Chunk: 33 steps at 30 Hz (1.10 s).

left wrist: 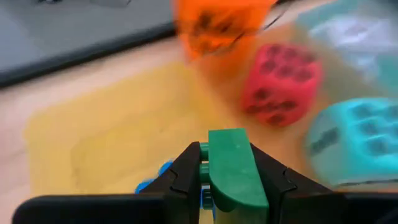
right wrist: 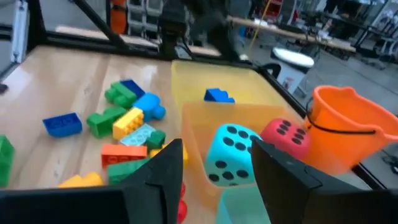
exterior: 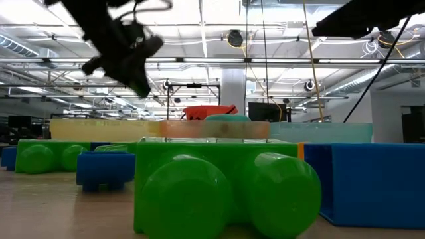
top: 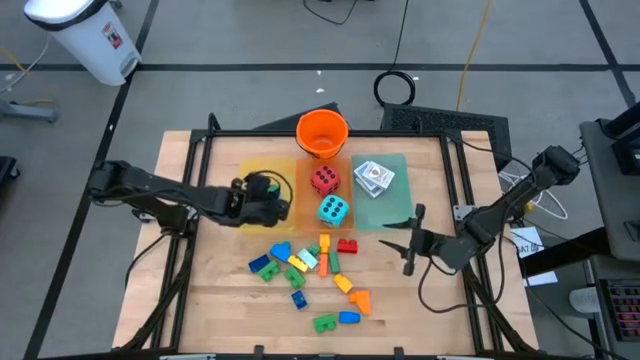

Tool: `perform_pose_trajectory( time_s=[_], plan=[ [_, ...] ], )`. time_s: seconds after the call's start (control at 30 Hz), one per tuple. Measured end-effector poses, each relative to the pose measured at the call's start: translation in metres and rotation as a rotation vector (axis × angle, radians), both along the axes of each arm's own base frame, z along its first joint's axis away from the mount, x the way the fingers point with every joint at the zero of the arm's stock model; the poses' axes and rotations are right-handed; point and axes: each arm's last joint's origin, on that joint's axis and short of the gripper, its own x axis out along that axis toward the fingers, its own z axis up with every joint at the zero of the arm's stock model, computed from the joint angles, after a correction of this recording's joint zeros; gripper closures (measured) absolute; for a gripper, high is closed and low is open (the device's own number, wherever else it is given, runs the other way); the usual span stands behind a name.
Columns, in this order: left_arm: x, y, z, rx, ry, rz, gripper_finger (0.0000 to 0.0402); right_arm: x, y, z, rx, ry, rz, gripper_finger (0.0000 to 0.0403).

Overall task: Pick & Place Toys
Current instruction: Put the bottom green game piece into the yellow bin, then put the red game piece into the yellow bin

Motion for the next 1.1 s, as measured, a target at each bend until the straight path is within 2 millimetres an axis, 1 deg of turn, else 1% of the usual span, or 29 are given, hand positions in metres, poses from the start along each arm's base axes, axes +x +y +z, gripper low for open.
perform_pose_trajectory(
  time_s=[0.23, 0.4, 0.57, 0.63, 0.73, 0.9, 1.1],
  plan=[
    [-0.020, 0.014, -0.044, -0.059, 0.002, 0.147, 0.0311, -0.001, -0.001, -0.005, -0.023, -0.048, 0.017, 0.0248],
    [-0.025, 0.023, -0.056, -0.054, 0.006, 0.170, 0.0311, -0.002, -0.002, -0.008, -0.023, -0.048, 0.016, 0.0250],
    [-0.025, 0.033, -0.058, -0.023, 0.029, 0.193, 0.0311, -0.002, -0.002, -0.008, -0.021, -0.049, 0.016, 0.0248],
    [-0.025, 0.038, -0.057, 0.002, 0.041, 0.202, 0.0305, -0.002, -0.002, -0.008, -0.021, -0.048, 0.016, 0.0248],
    [-0.026, 0.044, -0.057, 0.015, 0.052, 0.220, 0.0276, -0.002, -0.001, -0.008, -0.019, -0.047, 0.023, 0.0248],
    [-0.025, 0.049, -0.057, -0.018, 0.043, 0.218, 0.0225, -0.002, 0.001, -0.009, 0.023, -0.039, 0.094, 0.0249],
    [-0.025, 0.048, -0.057, -0.023, 0.039, 0.215, 0.0183, -0.001, 0.001, -0.008, 0.054, -0.047, 0.101, 0.0242]
  ],
)
